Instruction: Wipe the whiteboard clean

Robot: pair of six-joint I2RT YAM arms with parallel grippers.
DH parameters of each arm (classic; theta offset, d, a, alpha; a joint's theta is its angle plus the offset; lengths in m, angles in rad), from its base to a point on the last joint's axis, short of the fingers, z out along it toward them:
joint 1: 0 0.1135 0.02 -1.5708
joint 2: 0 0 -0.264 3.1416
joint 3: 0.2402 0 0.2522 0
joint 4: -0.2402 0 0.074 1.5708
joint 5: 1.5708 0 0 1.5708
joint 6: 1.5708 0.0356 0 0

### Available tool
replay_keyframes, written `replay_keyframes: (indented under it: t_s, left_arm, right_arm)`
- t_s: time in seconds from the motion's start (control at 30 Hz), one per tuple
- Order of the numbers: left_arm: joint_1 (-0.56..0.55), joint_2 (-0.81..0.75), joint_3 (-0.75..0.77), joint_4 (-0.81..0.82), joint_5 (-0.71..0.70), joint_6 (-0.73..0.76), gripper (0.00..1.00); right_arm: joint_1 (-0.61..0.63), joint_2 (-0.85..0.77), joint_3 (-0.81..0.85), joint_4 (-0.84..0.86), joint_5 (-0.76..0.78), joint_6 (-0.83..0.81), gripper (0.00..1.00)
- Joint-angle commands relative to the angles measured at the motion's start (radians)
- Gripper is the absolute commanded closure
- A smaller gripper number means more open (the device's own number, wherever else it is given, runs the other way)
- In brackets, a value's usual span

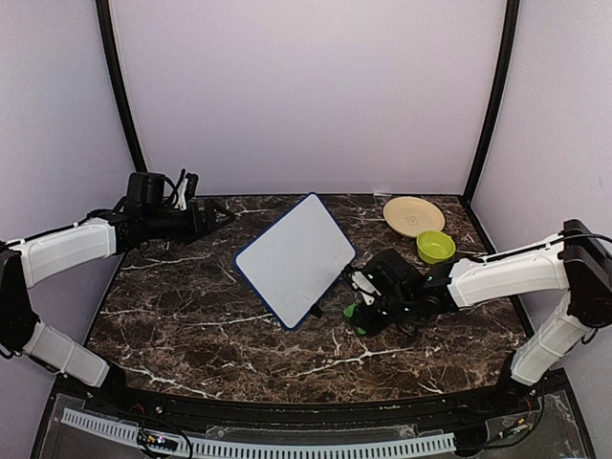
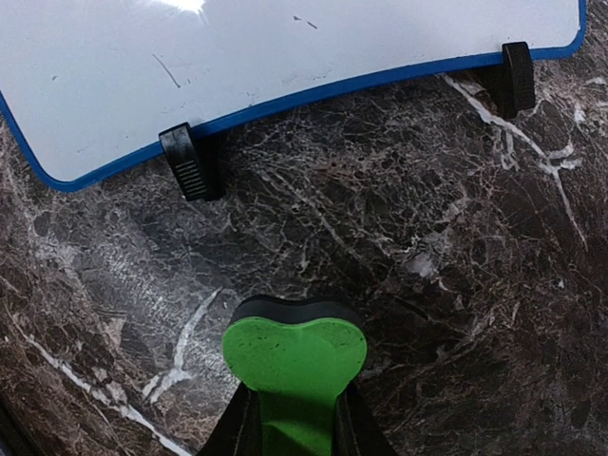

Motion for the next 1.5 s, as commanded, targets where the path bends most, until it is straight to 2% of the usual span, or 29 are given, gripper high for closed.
replay_keyframes:
  t_s: [0.0,0.07,0.3,0.5,0.7,0.8,1.0,1.03,1.1,1.13,1.23,1.47]
  left_arm:
    - [-0.002,-0.038,-0.02,0.044,0.014,0.002,0.01]
    - [-0.002,-0.039,-0.024,0.044,0.014,0.006,0.01]
    - [-0.002,-0.032,-0.027,0.038,0.01,0.01,0.01]
    - [-0.002,-0.034,-0.016,0.02,0.001,0.016,0.01]
    - [-0.002,-0.037,0.013,-0.025,-0.014,0.026,0.01]
    - [0.004,-0.041,0.03,-0.047,-0.047,0.023,0.01]
    - [0.031,-0.022,0.05,-0.126,-0.097,0.024,0.01]
    - [0.034,-0.046,0.013,-0.114,-0.127,0.021,0.01]
    - [0.037,-0.099,-0.076,-0.072,-0.179,0.006,0.01]
    - [0.038,-0.116,-0.104,-0.051,-0.197,-0.001,0.01]
    - [0.045,-0.161,-0.21,-0.031,-0.243,-0.03,0.01]
    - [0.045,-0.167,-0.367,0.09,-0.241,-0.112,0.01]
  right_arm:
    - [0.022,0.066,0.075,-0.054,0.067,0.011,0.91]
    - [0.024,0.084,0.088,-0.056,0.065,0.012,0.84]
    - [0.024,0.063,0.103,-0.051,0.05,0.015,0.51]
    - [0.002,0.014,0.136,-0.056,0.03,0.003,0.31]
    - [-0.065,-0.037,0.158,-0.054,-0.026,-0.019,0.28]
    - [-0.174,-0.116,0.126,-0.007,-0.093,-0.02,0.28]
    - [-0.379,-0.288,0.047,0.101,-0.157,-0.007,0.18]
    - [-0.415,-0.314,0.027,0.128,-0.166,0.007,0.16]
    - [-0.483,-0.362,-0.043,0.202,-0.194,0.041,0.04]
    - [-0.516,-0.381,-0.079,0.245,-0.213,0.061,0.02]
    - [-0.583,-0.409,-0.17,0.335,-0.253,0.111,0.01]
    - [-0.601,-0.431,-0.336,0.453,-0.25,0.171,0.02]
